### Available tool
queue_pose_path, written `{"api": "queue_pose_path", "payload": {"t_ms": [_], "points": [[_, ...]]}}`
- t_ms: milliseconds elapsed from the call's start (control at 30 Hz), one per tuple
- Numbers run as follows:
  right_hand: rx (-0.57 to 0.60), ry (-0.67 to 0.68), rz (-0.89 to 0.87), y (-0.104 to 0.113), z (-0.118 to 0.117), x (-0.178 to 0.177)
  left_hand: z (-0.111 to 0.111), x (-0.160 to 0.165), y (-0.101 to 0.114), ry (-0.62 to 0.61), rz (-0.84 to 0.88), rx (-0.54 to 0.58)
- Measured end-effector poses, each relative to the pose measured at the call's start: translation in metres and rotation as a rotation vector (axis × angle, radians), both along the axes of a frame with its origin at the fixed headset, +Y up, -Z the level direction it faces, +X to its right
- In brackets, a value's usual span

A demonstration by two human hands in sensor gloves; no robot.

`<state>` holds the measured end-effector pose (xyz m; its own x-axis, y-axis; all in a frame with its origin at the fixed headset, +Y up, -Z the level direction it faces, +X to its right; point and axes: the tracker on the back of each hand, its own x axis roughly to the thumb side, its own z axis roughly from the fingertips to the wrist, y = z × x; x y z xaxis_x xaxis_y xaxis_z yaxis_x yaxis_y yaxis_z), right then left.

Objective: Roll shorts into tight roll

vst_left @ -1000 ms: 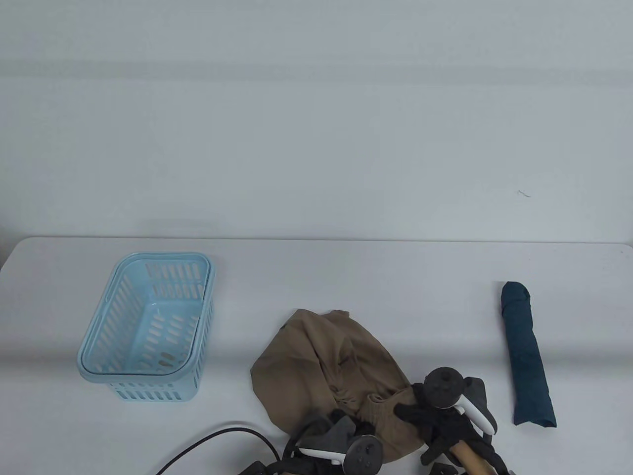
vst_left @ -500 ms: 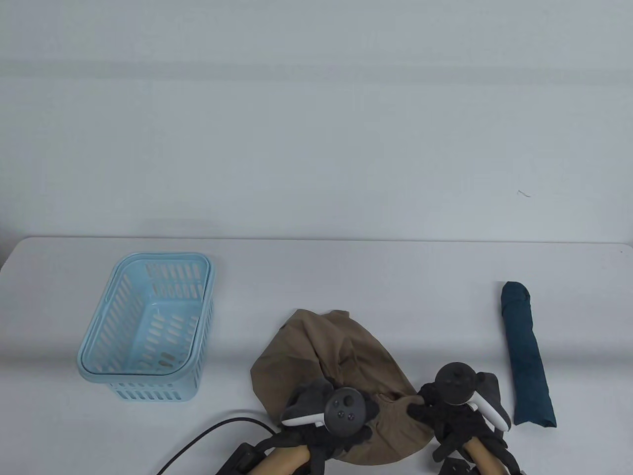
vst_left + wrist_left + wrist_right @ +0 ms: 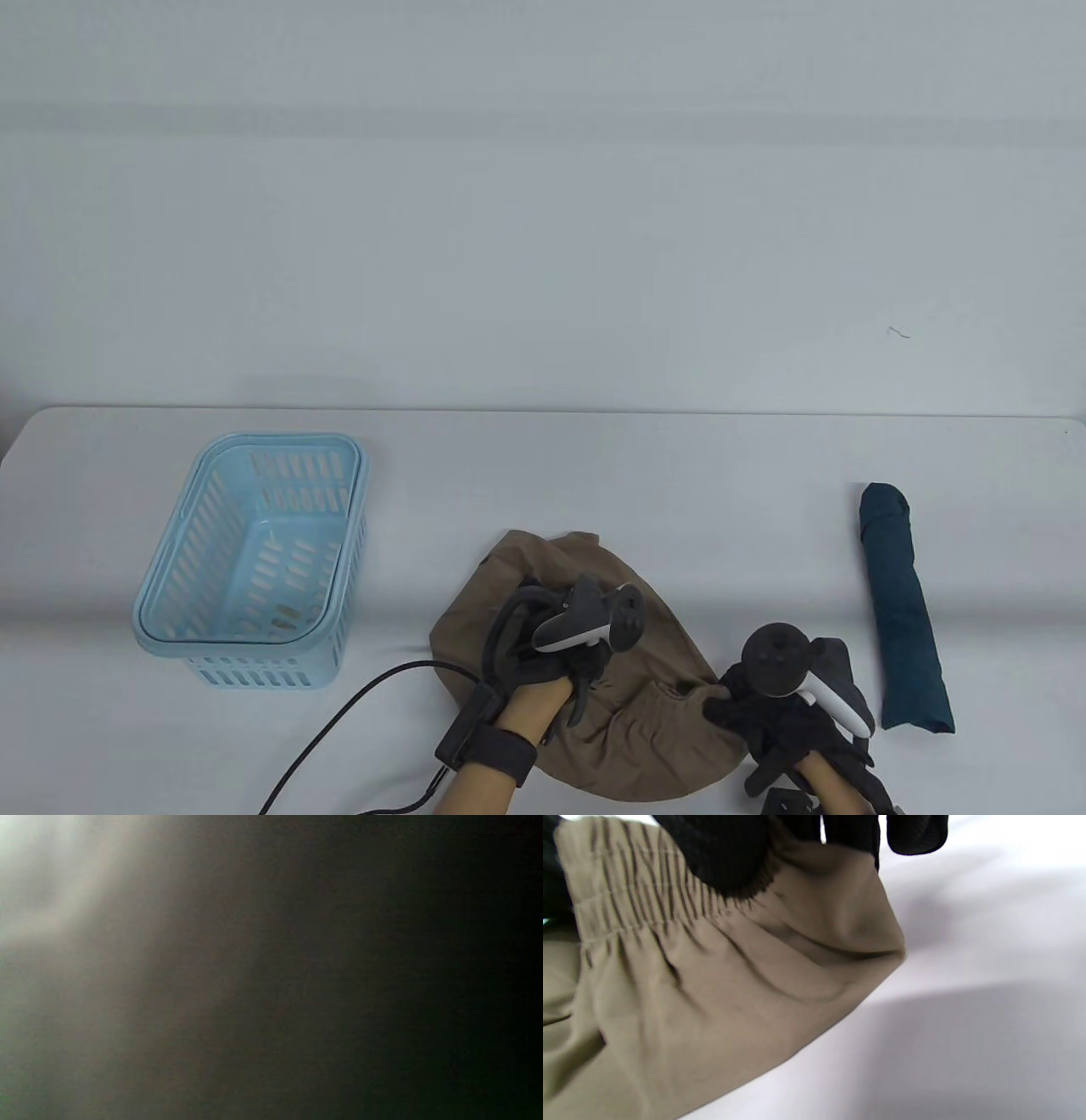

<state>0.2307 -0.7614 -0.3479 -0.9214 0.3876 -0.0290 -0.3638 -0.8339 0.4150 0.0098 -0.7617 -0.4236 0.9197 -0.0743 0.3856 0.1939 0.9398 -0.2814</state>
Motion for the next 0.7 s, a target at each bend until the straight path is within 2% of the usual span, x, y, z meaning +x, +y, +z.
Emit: {"api": "queue_pose_path", "payload": {"t_ms": [100,300,533,700], "points": [[-0.006,-0.001,0.005,-0.001,0.0,0.001,-0.005,-0.002,-0.01,0.039,0.015,-0.086],[-0.023,0.006,0.038,-0.004,-0.001,0.0,-0.009,-0.003,-0.013,0.097,0.059,-0.109],[0.0,-0.011,0.035,-0.002,0.0,-0.001,-0.002,-0.006,-0.012,0.107,0.116,0.023],[0.032,-0.032,0.04,0.004,0.003,0.002,0.008,-0.011,-0.003,0.055,0.129,0.117]]}}
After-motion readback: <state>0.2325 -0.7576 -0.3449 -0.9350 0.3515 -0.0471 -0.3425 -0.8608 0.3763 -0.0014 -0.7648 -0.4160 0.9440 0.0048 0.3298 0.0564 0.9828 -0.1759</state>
